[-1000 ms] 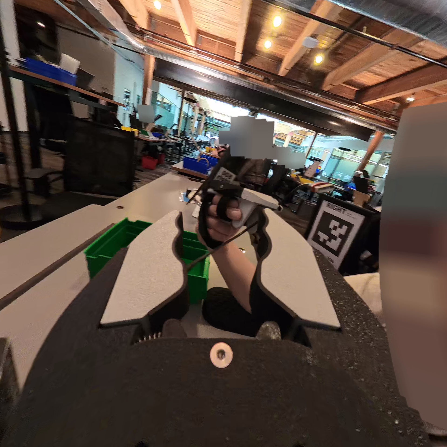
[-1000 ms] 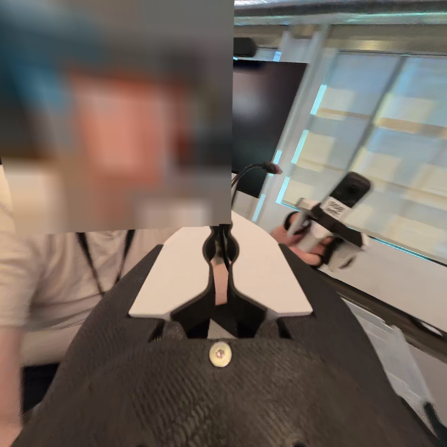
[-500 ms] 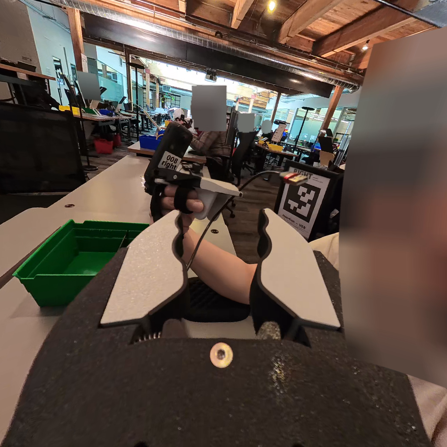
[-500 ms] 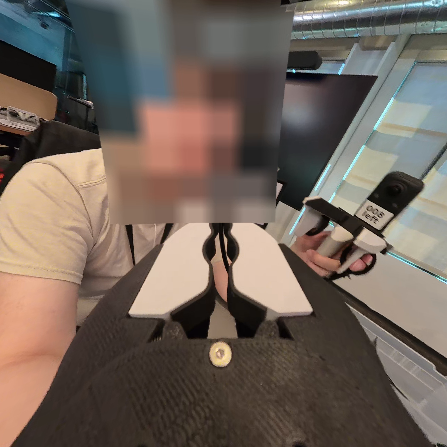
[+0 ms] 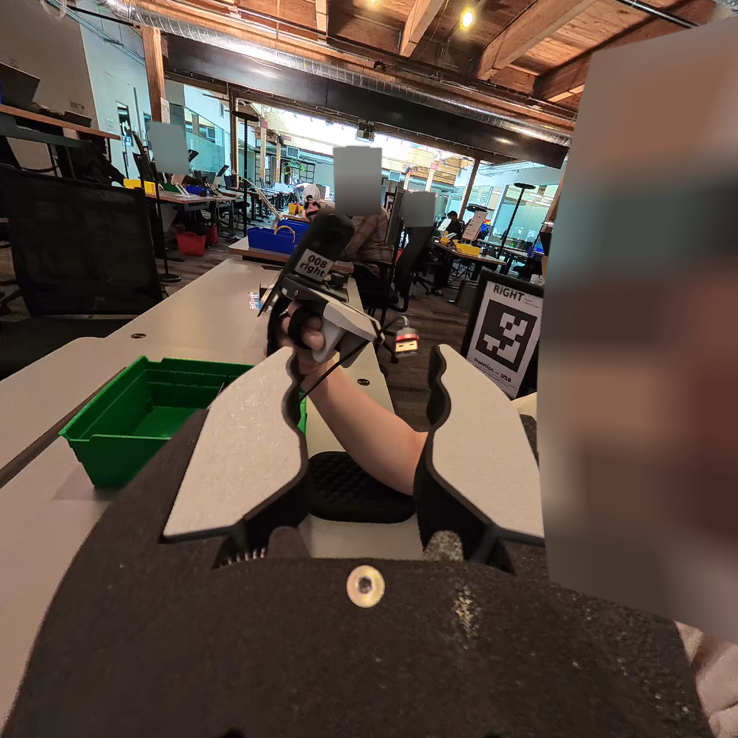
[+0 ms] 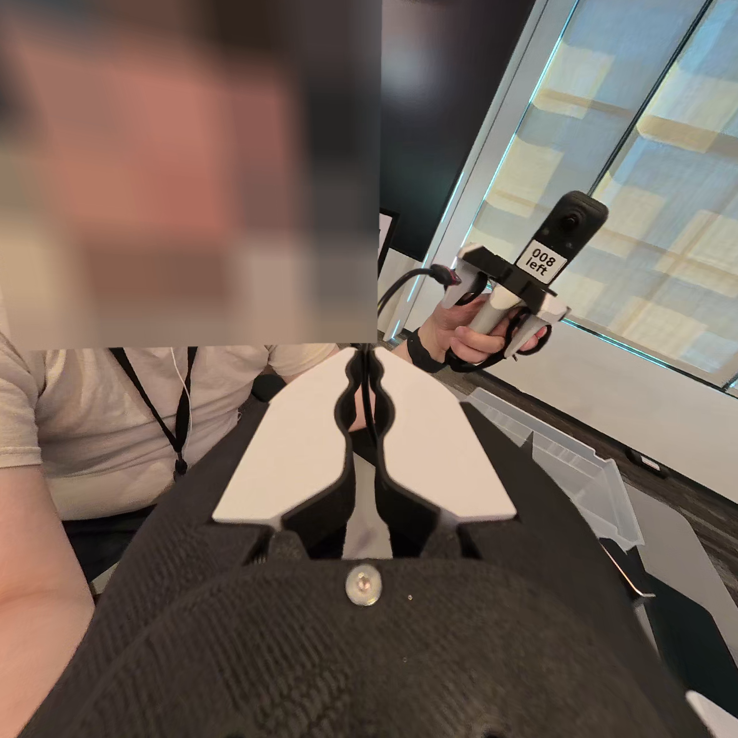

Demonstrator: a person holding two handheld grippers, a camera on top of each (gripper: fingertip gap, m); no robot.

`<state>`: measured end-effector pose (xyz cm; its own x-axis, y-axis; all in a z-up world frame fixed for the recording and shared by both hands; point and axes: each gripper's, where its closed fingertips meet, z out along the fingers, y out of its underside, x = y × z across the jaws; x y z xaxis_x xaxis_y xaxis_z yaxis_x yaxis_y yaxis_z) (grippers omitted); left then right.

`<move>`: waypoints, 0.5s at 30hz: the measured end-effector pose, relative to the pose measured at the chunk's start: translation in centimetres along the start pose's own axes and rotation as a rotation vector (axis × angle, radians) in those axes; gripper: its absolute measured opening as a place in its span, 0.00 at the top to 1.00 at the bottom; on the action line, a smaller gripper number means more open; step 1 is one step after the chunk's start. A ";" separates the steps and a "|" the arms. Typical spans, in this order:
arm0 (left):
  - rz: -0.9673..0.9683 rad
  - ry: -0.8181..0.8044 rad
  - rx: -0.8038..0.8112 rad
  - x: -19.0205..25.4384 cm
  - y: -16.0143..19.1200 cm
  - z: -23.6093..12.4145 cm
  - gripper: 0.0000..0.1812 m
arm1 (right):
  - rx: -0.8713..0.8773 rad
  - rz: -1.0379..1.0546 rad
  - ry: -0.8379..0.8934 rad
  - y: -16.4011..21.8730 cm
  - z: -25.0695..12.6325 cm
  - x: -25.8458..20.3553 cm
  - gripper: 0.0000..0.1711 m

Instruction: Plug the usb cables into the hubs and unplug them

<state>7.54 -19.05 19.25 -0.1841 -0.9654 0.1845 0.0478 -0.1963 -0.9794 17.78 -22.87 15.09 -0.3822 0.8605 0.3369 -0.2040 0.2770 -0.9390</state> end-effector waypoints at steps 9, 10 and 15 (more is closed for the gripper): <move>-0.201 -0.085 0.044 -4.7 0.6 -0.6 0.62 | -0.166 -0.087 0.289 1.2 -0.3 3.4 0.98; -0.234 -0.090 0.062 -5.2 0.5 -0.9 0.63 | -0.202 -0.116 0.331 1.4 -0.3 3.9 0.97; -0.314 -0.061 0.150 -5.7 -0.4 -2.0 0.66 | -0.366 -0.272 0.480 2.1 0.5 5.3 0.97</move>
<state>6.65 -13.08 18.47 -0.1543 -0.8615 0.4838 0.1426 -0.5039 -0.8519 14.90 -17.93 14.97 0.1013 0.8108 0.5765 0.1155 0.5659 -0.8163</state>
